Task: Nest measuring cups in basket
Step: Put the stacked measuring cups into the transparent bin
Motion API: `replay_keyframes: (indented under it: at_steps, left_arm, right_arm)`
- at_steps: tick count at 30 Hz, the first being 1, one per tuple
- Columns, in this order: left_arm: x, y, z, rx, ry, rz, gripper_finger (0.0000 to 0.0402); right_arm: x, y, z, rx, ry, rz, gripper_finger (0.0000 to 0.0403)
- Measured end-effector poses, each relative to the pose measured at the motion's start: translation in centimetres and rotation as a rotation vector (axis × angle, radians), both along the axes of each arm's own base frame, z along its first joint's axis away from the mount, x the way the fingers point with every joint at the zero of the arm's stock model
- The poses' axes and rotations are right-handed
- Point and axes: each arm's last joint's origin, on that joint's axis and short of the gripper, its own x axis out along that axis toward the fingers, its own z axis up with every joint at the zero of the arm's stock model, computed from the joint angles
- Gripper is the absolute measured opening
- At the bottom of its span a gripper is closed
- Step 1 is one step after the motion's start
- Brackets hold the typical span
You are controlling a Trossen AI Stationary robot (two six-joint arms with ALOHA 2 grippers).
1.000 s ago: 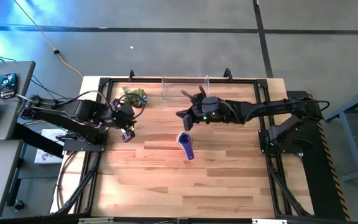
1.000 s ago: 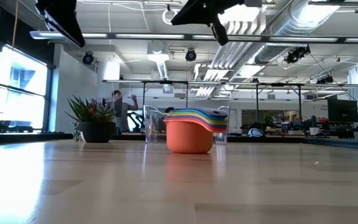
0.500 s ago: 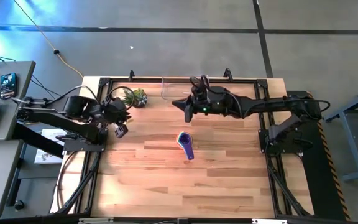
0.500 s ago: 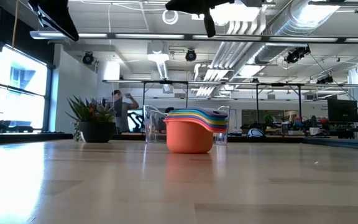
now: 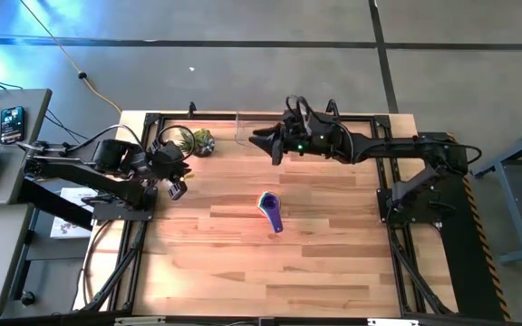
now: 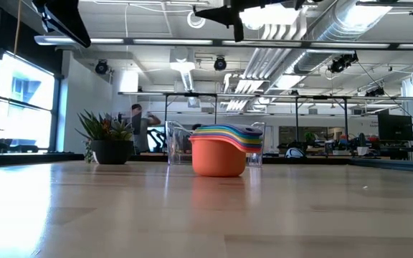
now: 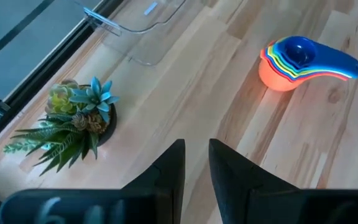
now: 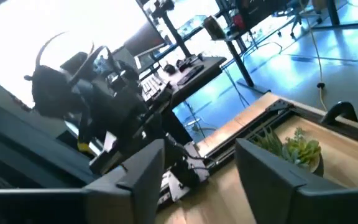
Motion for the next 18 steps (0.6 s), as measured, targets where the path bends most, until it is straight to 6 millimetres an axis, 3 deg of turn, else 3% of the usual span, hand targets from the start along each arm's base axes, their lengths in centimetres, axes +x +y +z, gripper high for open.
replay_keyframes:
  at_steps: [5,9,13,18]
  left_arm:
    - [0.0,0.0,0.0,-0.016,-0.012,0.024,0.0062]
    - [0.0,0.0,0.0,-0.016,-0.013,0.024,0.0062]
    - [0.0,0.0,0.0,-0.015,-0.013,0.025,0.0062]
    - [0.0,0.0,0.0,-0.003,-0.015,0.033,0.0062]
  right_arm:
    - [-0.3,-1.2,0.8,-0.005,-0.089,-0.018,0.0256]
    - [-0.3,-1.7,3.1,-0.061,-0.104,-0.01,0.0278]
    - [-0.7,-1.6,5.5,-0.139,0.12,-0.049,0.0277]
    - [-2.0,-0.8,7.1,-0.051,0.453,-0.14,0.0267]
